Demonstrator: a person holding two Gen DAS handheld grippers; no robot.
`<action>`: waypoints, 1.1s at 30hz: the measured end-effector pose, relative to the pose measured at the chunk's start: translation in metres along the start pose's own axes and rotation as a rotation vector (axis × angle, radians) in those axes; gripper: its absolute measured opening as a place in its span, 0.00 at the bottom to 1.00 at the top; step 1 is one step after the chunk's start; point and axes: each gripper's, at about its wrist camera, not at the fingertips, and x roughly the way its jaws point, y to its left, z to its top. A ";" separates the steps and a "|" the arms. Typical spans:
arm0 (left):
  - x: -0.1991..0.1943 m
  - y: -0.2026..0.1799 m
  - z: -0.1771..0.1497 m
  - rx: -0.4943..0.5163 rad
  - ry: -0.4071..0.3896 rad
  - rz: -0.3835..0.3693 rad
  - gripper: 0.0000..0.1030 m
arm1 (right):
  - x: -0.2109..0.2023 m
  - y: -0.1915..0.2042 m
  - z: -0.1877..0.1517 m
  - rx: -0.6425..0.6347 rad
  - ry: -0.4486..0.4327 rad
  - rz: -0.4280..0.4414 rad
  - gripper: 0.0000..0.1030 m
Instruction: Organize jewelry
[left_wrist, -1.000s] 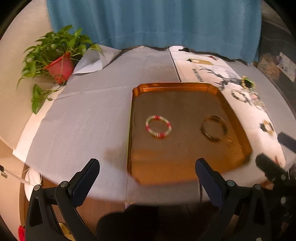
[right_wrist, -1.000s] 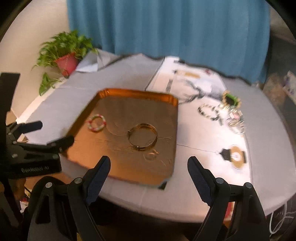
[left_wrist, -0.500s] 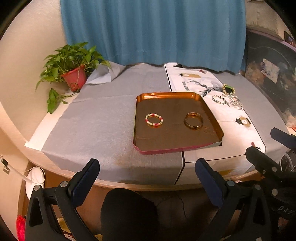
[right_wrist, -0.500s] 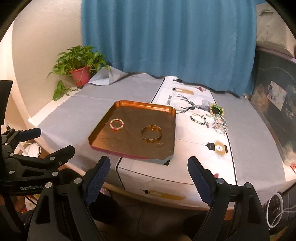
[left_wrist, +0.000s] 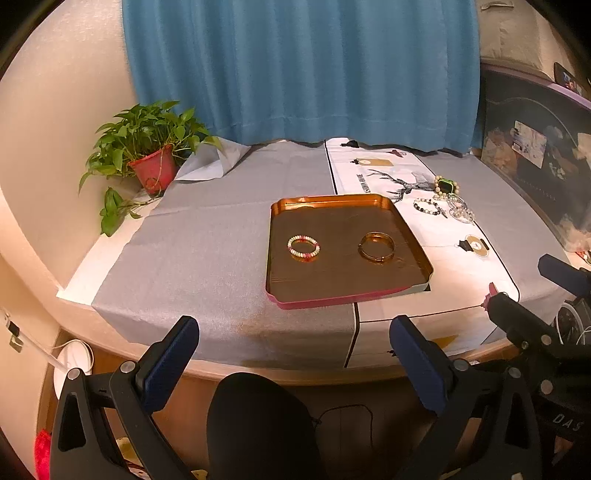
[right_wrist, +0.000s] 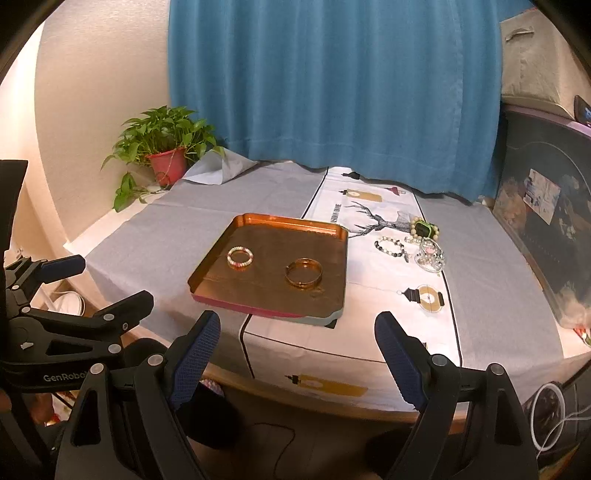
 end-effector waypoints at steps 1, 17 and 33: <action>0.000 0.000 0.000 0.002 0.001 0.001 0.99 | 0.000 0.000 0.000 0.000 0.000 -0.001 0.83; 0.025 -0.019 0.010 0.041 0.050 -0.009 0.99 | 0.016 -0.023 -0.008 0.061 0.033 -0.001 0.83; 0.104 -0.094 0.071 0.109 0.122 -0.097 0.99 | 0.071 -0.133 -0.010 0.237 0.092 -0.123 0.83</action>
